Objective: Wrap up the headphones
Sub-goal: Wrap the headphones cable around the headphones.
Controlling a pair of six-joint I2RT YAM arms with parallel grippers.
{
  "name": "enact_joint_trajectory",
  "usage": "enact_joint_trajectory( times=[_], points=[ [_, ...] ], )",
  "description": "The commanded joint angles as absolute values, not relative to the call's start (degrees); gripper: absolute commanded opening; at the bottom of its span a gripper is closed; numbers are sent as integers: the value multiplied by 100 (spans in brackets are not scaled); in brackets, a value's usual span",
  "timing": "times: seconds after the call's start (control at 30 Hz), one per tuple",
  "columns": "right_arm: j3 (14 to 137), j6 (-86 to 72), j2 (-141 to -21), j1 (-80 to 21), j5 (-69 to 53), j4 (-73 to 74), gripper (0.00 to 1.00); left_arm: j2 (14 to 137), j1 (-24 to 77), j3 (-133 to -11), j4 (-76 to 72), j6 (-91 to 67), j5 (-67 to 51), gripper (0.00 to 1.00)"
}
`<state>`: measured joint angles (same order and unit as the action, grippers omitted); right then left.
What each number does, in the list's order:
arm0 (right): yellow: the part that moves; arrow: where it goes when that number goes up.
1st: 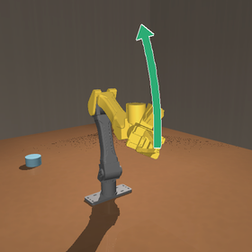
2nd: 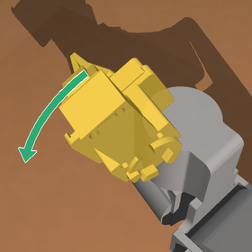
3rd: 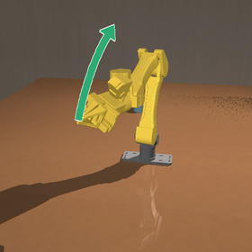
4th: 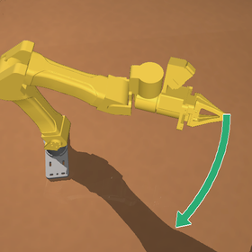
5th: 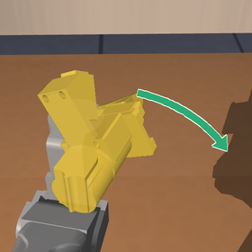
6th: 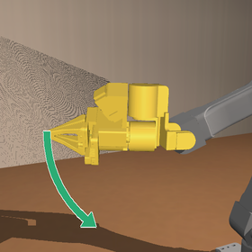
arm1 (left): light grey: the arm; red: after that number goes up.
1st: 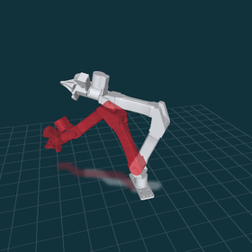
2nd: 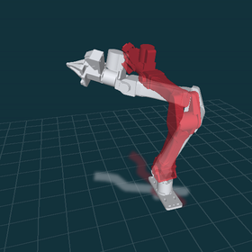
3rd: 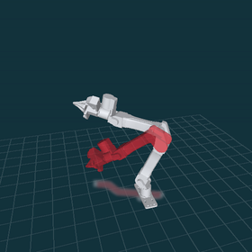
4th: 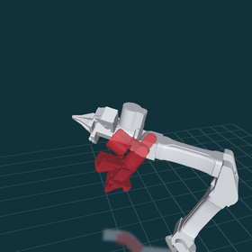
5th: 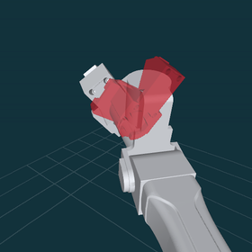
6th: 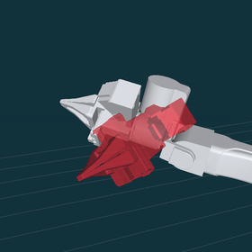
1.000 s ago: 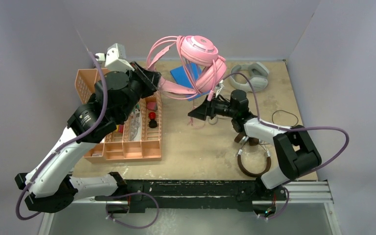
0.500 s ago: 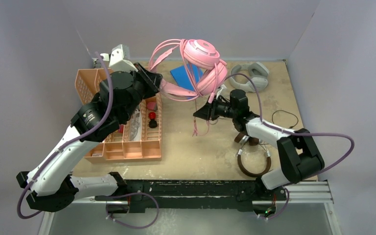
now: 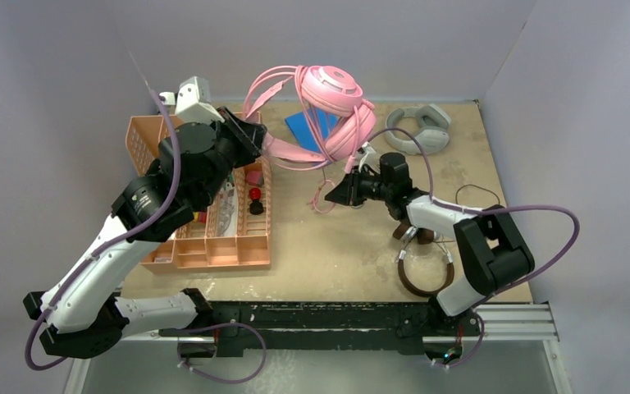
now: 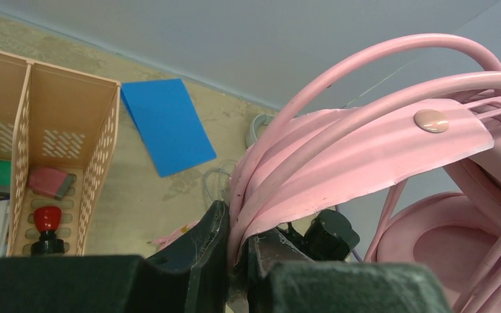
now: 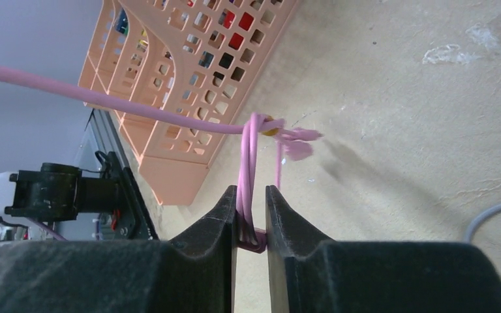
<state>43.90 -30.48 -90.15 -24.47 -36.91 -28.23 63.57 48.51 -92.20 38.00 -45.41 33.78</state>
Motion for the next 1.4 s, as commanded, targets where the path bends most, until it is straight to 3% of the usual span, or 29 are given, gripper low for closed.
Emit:
enact_joint_trajectory(
  times=[0.0, 0.07, 0.17, 0.37, 0.5, 0.7, 0.9, 1.03, 1.1, 1.23, 1.3, 1.37],
  points=[
    [4565, -3029, -8793, -2453, -3534, -2978, 0, 6161, 4844, -9299, 3016, -4708, 3811, 0],
    [4201, -3225, -8439, -2454, -3618, -3369, 0, 6157, 4847, -9117, 3090, -4712, 4200, 0],
    [2918, -4432, -7413, -2417, -2148, -4899, 0, 6023, 4846, -8806, 3199, -4787, 4748, 0],
    [2356, -5484, -5646, -2115, 1440, -1770, 0, 5264, 4844, -8685, 3732, -4839, 6211, 0],
    [2142, -6507, -5012, -2116, 2596, -694, 0, 4855, 4851, -8654, 3913, -4791, 6848, 0],
    [1649, -6861, -4581, -2116, 2678, -1132, 0, 4680, 4849, -8943, 4149, -4608, 7061, 0],
    [1814, -7208, -4669, -2082, 3028, -313, 0, 4511, 4843, -9079, 4321, -4602, 7226, 0],
    [1718, -7158, -4979, -2066, 2904, -534, 12, 4448, 4850, -9119, 4453, -4665, 7240, 0],
    [1705, -7008, -5279, -2059, 2764, -686, 22, 4430, 4844, -9117, 4454, -4715, 7175, 0],
    [1700, -6487, -5442, -2052, 2621, -759, 17, 4498, 4850, -9148, 4426, -4744, 6990, 0],
    [1313, -5739, -5181, -2016, 1836, -1914, 16, 4518, 4849, -9154, 4460, -4794, 6980, 0],
    [1114, -4354, -5132, -2017, 668, -3387, 26, 4509, 4850, -9081, 4291, -4774, 6799, 0]
  ],
)
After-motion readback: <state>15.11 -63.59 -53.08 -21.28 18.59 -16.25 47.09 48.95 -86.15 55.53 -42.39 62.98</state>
